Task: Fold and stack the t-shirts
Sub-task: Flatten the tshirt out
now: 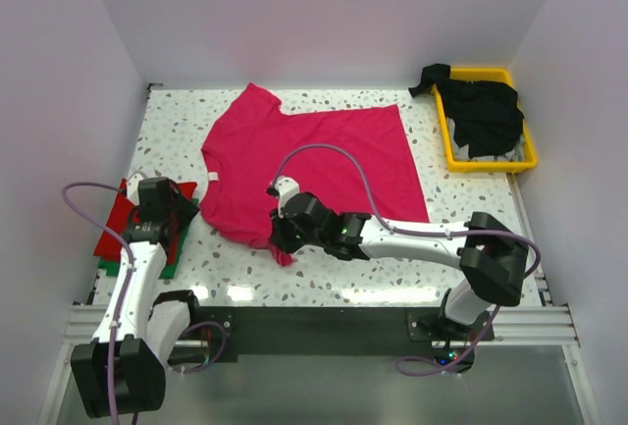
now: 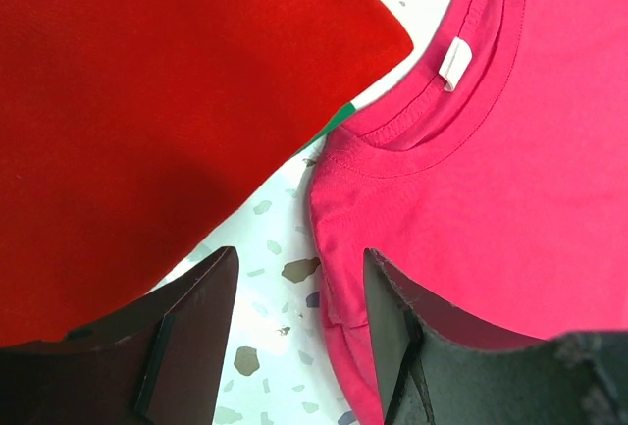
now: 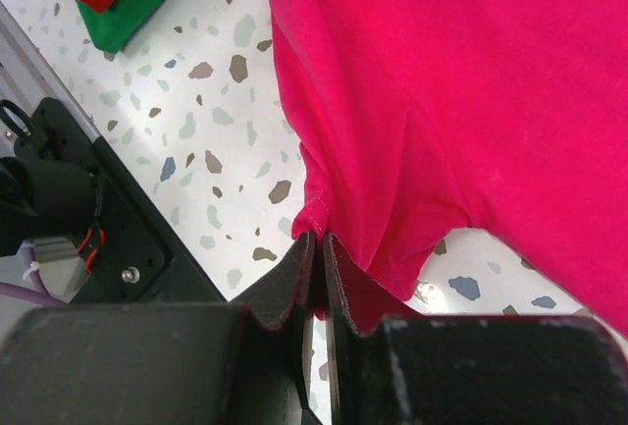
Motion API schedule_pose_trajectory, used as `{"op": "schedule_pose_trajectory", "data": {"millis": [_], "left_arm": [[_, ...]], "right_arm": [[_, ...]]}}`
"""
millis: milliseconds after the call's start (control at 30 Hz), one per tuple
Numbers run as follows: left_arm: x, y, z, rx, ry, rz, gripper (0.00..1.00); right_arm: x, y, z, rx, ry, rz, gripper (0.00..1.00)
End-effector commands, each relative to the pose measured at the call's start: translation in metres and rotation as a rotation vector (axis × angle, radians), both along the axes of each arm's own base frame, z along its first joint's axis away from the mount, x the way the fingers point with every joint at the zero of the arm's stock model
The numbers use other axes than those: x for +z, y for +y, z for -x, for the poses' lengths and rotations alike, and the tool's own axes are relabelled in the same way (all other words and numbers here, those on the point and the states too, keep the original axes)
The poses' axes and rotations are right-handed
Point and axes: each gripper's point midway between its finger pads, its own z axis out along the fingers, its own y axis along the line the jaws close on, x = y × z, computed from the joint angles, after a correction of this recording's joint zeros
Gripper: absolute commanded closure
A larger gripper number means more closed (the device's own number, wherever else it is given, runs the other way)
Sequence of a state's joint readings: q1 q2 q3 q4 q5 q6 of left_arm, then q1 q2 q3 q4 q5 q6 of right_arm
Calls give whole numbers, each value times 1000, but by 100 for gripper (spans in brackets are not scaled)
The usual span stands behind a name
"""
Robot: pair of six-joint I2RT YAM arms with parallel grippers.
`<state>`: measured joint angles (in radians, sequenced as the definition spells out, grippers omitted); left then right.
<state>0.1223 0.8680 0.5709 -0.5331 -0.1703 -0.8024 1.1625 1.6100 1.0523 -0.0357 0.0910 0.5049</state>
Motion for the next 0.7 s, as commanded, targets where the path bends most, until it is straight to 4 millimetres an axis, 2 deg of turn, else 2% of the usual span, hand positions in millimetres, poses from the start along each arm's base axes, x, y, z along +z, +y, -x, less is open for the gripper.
{"op": "schedule_pose_trajectory", "data": {"millis": [0, 100, 167, 233, 333, 367, 433, 467, 533, 600, 633, 667], "left_arm": [[-2, 2, -5, 25, -25, 3, 41], [-3, 1, -5, 23, -24, 8, 41], [-4, 1, -5, 23, -24, 12, 41], [-4, -1, -4, 20, -24, 18, 41], [1, -3, -5, 10, -40, 25, 39], [3, -4, -5, 4, -48, 28, 38], [7, -6, -5, -9, -58, 31, 34], [8, -8, -5, -19, -63, 35, 33], [10, -14, -3, -42, -80, 55, 32], [9, -23, 0, -68, -94, 75, 32], [9, -26, 1, -68, -101, 85, 32], [7, -35, 4, -93, -94, 91, 32]], "right_arm": [[36, 17, 5, 41, -3, -135, 90], [38, 29, 11, 70, 38, -177, 89], [43, 43, 26, 141, 79, -222, 88], [38, 56, 36, 177, 111, -228, 86], [29, 67, 51, 227, 125, -200, 69], [24, 65, 53, 226, 130, -182, 59], [21, 57, 51, 200, 128, -165, 51], [16, 50, 48, 172, 118, -144, 51], [23, 35, 43, 123, 98, -128, 51], [22, 16, 26, 28, 71, -109, 51], [26, 1, 23, -3, 76, -93, 51], [17, -15, 11, -57, 91, -72, 51]]}}
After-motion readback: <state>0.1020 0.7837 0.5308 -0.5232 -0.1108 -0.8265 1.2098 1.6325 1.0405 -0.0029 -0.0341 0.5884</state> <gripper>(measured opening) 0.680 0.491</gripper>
